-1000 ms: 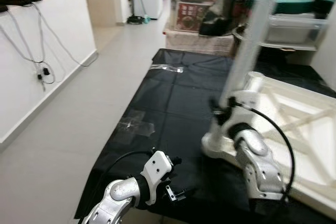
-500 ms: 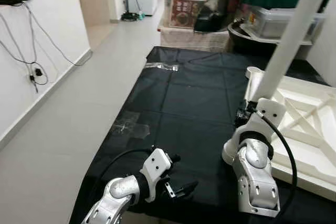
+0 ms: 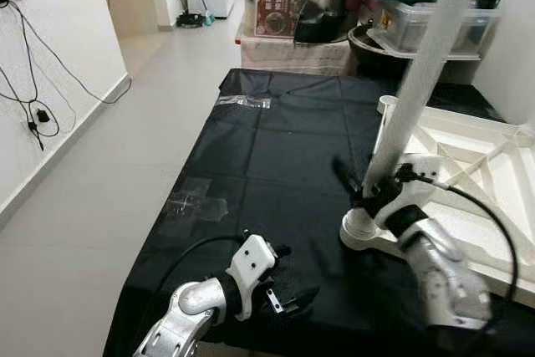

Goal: Building children table

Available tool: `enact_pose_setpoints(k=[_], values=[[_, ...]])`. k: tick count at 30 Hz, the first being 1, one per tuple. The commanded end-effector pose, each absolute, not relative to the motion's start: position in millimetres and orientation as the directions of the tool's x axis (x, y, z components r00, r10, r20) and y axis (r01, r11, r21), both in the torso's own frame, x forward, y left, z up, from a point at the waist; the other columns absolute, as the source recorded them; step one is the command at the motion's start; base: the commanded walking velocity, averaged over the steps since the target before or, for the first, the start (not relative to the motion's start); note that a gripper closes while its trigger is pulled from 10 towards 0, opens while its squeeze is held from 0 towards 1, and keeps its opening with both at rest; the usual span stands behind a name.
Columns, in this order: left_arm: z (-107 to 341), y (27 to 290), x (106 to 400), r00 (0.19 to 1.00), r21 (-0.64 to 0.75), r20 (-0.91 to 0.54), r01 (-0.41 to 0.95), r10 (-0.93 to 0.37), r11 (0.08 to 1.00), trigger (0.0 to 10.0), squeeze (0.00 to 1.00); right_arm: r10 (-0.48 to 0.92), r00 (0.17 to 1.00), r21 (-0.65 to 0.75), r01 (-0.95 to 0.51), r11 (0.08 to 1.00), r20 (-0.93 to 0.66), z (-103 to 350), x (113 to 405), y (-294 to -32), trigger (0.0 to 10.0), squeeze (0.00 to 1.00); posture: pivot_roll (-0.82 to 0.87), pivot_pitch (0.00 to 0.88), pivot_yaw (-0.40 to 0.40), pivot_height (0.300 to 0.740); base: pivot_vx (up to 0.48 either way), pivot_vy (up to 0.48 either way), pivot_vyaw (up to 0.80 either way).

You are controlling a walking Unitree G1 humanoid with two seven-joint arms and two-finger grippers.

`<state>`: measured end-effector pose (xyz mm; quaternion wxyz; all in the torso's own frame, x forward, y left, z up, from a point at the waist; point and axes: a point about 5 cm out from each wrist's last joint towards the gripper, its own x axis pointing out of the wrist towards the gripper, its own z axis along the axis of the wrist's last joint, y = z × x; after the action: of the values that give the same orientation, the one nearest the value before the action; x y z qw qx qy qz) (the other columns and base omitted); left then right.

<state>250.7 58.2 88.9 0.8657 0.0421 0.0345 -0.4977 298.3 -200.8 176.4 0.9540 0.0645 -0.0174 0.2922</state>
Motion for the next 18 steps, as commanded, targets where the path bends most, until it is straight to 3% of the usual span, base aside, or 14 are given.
enact_pose_setpoints(k=[1, 3, 4, 6, 8, 9, 11, 12, 15, 16, 18], values=[[87.6, 58.5, 251.5, 0.503, 0.041, -0.109, 0.864, -0.857, 0.502, 10.0, 0.0, 0.728, 0.684, 0.152, -0.726, 0.671, 0.053, 169.7, 292.6, -176.5, 10.0, 0.0, 0.19, 0.0, -0.06, 0.74, 0.0, 0.0, 0.0], [87.6, 58.9, 251.9, 0.507, 0.044, -0.109, 0.862, -0.855, 0.505, 10.0, 0.0, 0.88, 0.474, 0.119, -0.873, 0.473, -0.016, 175.9, 299.7, -167.8, 10.0, 0.0, 0.21, 0.0, -0.066, 0.74, 0.0, 0.0, 0.0], [87.6, 58.9, 251.9, 0.507, 0.044, -0.109, 0.862, -0.855, 0.505, 10.0, 0.0, 0.88, 0.474, 0.119, -0.873, 0.473, -0.016, 175.9, 299.7, -167.8, 10.0, 0.0, 0.21, 0.0, -0.066, 0.74, 0.0, 0.0, 0.0], [87.5, 60.0, 251.7, 0.51, 0.045, -0.11, 0.86, -0.853, 0.509, 10.0, 0.0, 0.929, 0.366, 0.079, -0.926, 0.369, -0.052, 182.4, 309.7, -161.9, 10.0, 0.0, 0.21, 0.0, -0.069, 0.74, 0.0, 0.0, 0.0], [87.4, 60.4, 251.5, 0.511, 0.045, -0.11, 0.859, -0.852, 0.51, 10.0, 0.0, 0.937, 0.344, 0.065, -0.935, 0.348, -0.062, 183.7, 312.1, -160.1, 10.0, 0.0, 0.21, 0.0, -0.069, 0.74, 0.0, 0.0, 0.0], [87.4, 60.8, 251.1, 0.511, 0.045, -0.111, 0.859, -0.852, 0.51, 10.0, 0.0, 0.944, 0.323, 0.059, -0.943, 0.328, -0.07, 184.0, 314.4, -158.2, 8.7, 0.0, 0.22, 0.0, -0.07, 0.74, 0.0, 0.0, 0.0], [87.4, 60.9, 250.9, 0.511, 0.045, -0.111, 0.859, -0.852, 0.51, 10.0, 0.0, 0.948, 0.31, 0.057, -0.947, 0.315, -0.075, 184.1, 315.8, -156.8, 8.7, 0.0, 0.22, 0.0, -0.07, 0.74, 0.0, 0.0, 0.0], [87.2, 61.1, 250.7, 0.511, 0.044, -0.112, 0.859, -0.852, 0.51, 10.0, 0.0, 0.95, 0.301, 0.057, -0.95, 0.306, -0.079, 183.1, 316.6, -156.1, 0.0, 0.0, 0.22, 0.0, -0.072, 0.74, 0.0, 0.0, 0.0], [87.0, 61.6, 250.1, 0.511, 0.043, -0.112, 0.859, -0.852, 0.51, 10.0, 0.0, 0.929, 0.366, 0.036, -0.929, 0.367, -0.05, 182.2, 320.5, -154.2, 0.0, 0.0, 0.22, 0.0, -0.071, 0.74, 0.0, 0.0, 0.0], [86.8, 61.7, 250.1, 0.511, 0.042, -0.113, 0.859, -0.852, 0.51, 10.0, 0.0, 0.896, 0.443, 0.011, -0.896, 0.444, -0.043, 180.2, 324.9, -154.0, 0.0, 0.0, 0.22, 0.0, -0.071, 0.74, 0.0, 0.0, 0.0], [86.8, 61.7, 250.1, 0.511, 0.042, -0.113, 0.859, -0.852, 0.51, 10.0, 0.0, 0.896, 0.443, 0.011, -0.896, 0.444, -0.043, 180.2, 324.9, -154.0, 0.0, 0.0, 0.22, 0.0, -0.071, 0.74, 0.0, 0.0, 0.0]])
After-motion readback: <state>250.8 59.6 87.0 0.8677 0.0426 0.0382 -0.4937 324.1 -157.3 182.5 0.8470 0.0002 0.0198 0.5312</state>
